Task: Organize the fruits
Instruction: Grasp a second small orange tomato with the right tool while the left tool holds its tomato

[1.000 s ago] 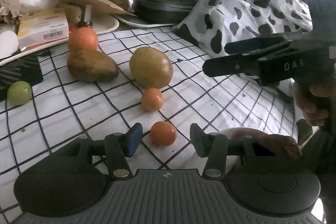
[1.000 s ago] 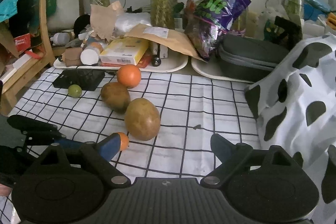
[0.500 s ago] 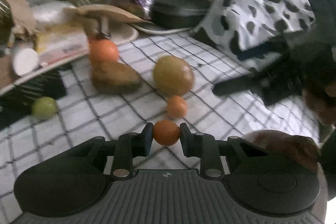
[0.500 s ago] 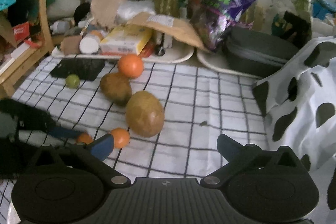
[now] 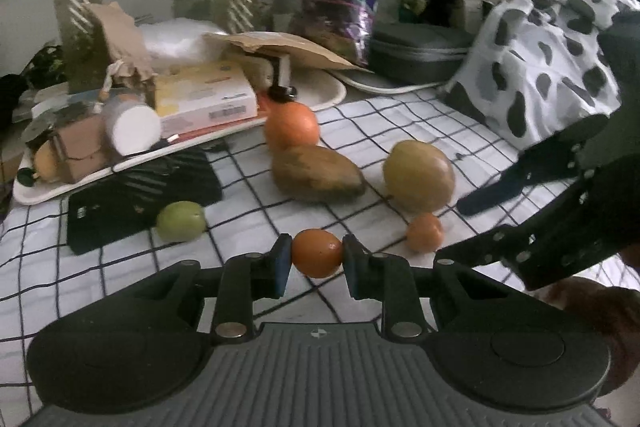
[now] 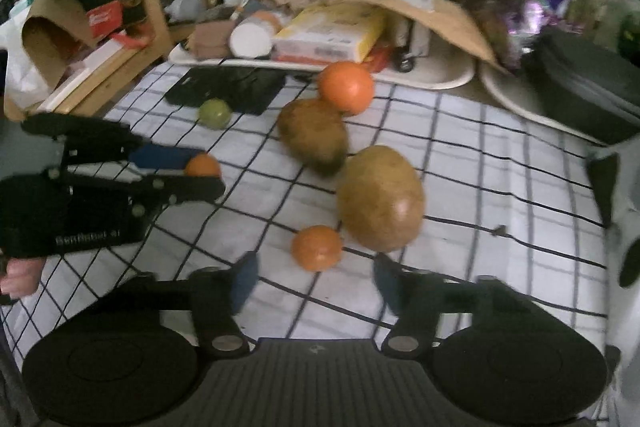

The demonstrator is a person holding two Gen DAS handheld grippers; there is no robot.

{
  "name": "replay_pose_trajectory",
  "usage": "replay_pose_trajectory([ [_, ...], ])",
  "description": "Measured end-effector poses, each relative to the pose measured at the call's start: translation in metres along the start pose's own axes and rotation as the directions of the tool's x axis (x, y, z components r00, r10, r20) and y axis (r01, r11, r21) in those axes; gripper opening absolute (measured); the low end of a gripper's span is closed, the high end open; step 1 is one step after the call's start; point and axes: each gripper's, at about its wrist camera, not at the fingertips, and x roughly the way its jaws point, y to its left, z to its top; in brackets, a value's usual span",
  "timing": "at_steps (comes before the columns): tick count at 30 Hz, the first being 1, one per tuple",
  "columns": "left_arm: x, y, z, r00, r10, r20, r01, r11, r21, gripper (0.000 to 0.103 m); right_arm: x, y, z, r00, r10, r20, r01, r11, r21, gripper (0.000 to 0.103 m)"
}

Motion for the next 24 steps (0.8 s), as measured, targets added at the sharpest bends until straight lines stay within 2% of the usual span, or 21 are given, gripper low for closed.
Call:
replay_pose_trajectory([
  [11,-0.002,0.003,0.000,1.000,0.002,-0.002,-0.002,1.000,0.007,0.026,0.024,0.012,0.009,0.997,-0.060,-0.043,0.057,0.995,-0.084,0.038],
  [13,-0.002,0.003,-0.001,1.000,-0.002,-0.002,0.002,1.000,0.007,0.026,0.026,0.013,0.010,0.996,-0.074,-0.044,0.070,0.994,-0.086,0.032],
  [17,-0.001,0.002,-0.002,1.000,-0.006,-0.005,0.006,1.000,0.010,0.026,0.025,0.013,0.010,0.995,-0.085,-0.046,0.081,0.993,-0.084,0.032],
  [24,-0.004,-0.003,-0.004,1.000,-0.029,-0.004,0.029,0.999,0.022,0.026,0.009,0.016,0.009,0.998,-0.056,-0.012,0.055,0.996,-0.076,0.032],
])
